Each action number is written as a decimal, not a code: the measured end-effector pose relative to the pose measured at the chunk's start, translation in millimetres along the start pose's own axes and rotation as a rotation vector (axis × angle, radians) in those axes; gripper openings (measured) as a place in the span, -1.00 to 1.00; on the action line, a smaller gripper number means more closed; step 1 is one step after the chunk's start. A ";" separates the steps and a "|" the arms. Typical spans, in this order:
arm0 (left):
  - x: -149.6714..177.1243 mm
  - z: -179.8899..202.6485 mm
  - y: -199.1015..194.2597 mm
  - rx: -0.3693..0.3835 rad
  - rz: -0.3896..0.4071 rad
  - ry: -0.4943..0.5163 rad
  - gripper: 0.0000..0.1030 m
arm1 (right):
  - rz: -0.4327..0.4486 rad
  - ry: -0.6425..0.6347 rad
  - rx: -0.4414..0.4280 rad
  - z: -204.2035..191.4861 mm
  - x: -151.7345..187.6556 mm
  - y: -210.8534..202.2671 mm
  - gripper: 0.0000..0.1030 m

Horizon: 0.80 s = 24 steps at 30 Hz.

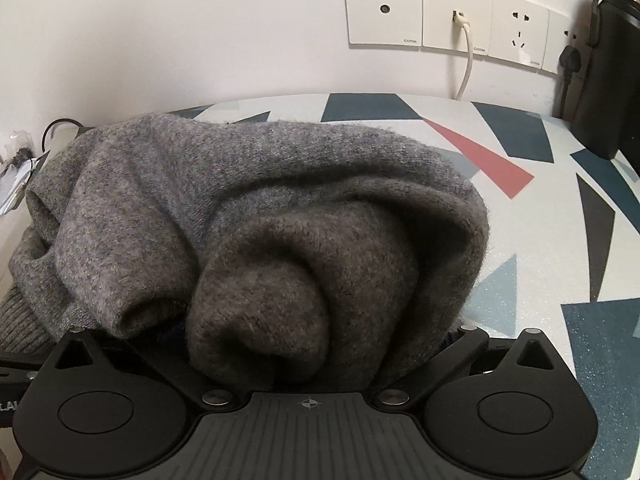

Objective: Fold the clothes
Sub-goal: 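Lower the grey sweater onto the patterned table with both grippers, then open both grippers to release the grey sweater on the table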

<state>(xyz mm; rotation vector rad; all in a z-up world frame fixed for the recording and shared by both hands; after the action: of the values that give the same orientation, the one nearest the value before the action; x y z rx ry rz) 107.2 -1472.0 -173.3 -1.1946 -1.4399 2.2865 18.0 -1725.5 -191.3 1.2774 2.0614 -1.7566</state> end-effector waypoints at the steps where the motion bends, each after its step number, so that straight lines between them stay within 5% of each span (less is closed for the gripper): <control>1: -0.6 -3.1 -0.6 0.011 -0.009 -0.008 0.04 | -0.003 0.006 -0.002 0.8 -0.9 -0.6 0.99; 4: -1.5 -16.7 -4.6 0.040 -0.024 -0.058 0.22 | 0.001 0.029 -0.006 4.6 -4.0 -4.7 0.99; 13: 9.6 -39.1 -38.7 0.053 0.033 -0.035 0.24 | 0.087 0.069 0.003 21.8 -3.8 -46.9 0.98; 16: 16.4 -41.3 -51.6 0.050 0.060 0.004 0.20 | 0.103 0.076 -0.001 26.6 -0.5 -63.2 0.77; 18: 20.0 -42.2 -55.1 0.058 0.056 0.022 0.00 | 0.104 0.065 -0.004 27.2 2.9 -71.1 0.72; 24: 31.8 -45.1 -56.2 0.081 0.025 -0.008 0.00 | 0.081 -0.008 -0.015 14.1 17.2 -79.2 0.72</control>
<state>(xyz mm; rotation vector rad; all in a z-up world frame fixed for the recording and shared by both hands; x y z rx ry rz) 104.4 -1395.9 -153.1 -1.1879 -1.3283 2.3447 -51.4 -1725.4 -147.2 1.3279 1.9845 -1.7063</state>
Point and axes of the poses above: each gripper's, at about its wrist camera, not at the fingertips, and y roughly the way its jaws point, z to its right, x to its underside, the point moved 2 cm from there along y, roughly the way its jaws point, and after that the axes turned 12 degrees about -x, right-handed, at the moved point
